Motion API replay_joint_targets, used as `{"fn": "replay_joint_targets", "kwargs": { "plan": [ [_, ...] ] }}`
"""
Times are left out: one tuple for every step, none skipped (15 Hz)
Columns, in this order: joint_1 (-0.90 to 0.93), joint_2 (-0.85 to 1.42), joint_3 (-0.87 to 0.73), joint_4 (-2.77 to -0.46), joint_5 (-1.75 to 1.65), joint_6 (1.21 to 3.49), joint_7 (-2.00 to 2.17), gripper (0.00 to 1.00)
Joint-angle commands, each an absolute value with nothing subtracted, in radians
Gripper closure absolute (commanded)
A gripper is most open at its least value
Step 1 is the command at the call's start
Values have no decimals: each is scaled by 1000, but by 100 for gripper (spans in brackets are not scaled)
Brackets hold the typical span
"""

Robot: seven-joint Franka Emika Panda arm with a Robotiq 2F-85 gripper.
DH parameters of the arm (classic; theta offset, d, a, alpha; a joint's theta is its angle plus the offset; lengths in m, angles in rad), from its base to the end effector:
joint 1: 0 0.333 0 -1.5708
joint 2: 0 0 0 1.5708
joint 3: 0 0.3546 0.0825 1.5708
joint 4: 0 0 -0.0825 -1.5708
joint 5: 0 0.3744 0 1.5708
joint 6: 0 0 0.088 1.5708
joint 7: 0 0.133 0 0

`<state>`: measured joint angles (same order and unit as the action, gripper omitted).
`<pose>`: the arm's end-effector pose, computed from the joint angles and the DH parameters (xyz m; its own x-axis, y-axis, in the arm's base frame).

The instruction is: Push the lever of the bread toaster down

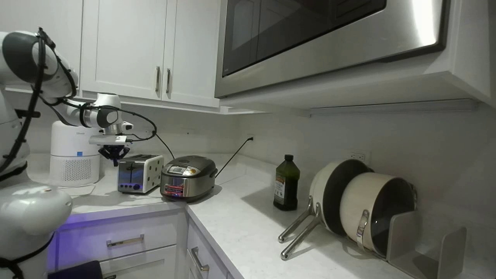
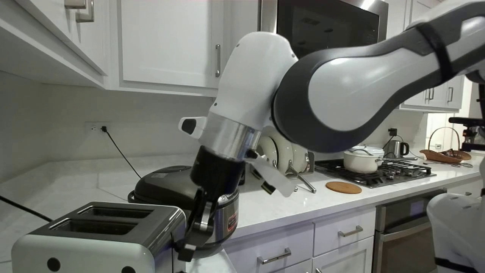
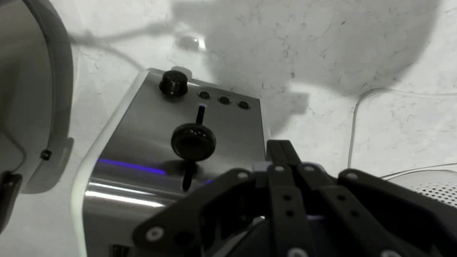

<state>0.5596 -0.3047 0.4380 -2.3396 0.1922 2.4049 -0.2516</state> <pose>0.2458 0.4120 0.4955 0.3913 0.8554 0.3392 0.9018 -0.4299 0.0437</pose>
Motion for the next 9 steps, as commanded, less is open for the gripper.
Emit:
{"fn": "replay_joint_targets", "kwargs": {
  "plan": [
    [531, -153, 452, -2253, 97, 2483, -227, 100],
    [524, -123, 452, -2235, 69, 2495, -219, 100],
    [515, -95, 451, -2210, 42, 2497, -214, 100],
    [510, -73, 451, -2192, 22, 2492, -210, 100],
    [508, -58, 451, -2180, 10, 2489, -204, 100],
    [506, -53, 451, -2169, -2, 2478, -195, 100],
    [507, -48, 450, -2161, -5, 2472, -197, 100],
    [506, -46, 449, -2151, -6, 2463, -194, 100],
    [506, -41, 449, -2143, -6, 2461, -193, 100]
  ]
}}
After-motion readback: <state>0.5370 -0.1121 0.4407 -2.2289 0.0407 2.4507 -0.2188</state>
